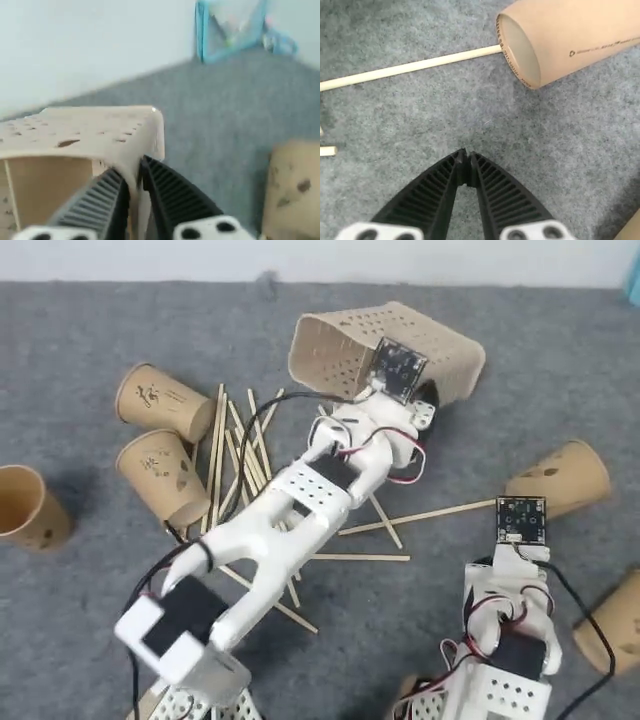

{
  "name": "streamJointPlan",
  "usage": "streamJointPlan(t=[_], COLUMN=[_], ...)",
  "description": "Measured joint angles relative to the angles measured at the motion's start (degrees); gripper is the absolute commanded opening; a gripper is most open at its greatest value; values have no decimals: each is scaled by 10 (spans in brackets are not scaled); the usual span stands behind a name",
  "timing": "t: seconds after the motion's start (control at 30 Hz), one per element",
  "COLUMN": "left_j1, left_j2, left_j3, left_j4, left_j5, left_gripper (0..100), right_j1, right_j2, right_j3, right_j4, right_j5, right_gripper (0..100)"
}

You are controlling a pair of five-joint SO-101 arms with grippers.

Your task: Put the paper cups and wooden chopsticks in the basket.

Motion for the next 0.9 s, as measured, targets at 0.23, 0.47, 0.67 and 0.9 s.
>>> streamJointPlan(t=[0.23, 0.47, 0.67, 0.9], left_j1=[0, 0, 0, 0], left_j2=[-28, -30, -30, -30], left_j3=[-159, -234, -281, -328], left_j4=[330, 424, 504, 594], left_j5=[-9, -9, -9, -9], left_gripper=[11, 11, 11, 12], right_j1=[0, 0, 0, 0], right_j2=[0, 0, 0, 0], right_j3=[0, 0, 0, 0], right_j4=[0, 0, 0, 0], right_j5=[0, 0, 0, 0], right_gripper=[8, 8, 8, 8])
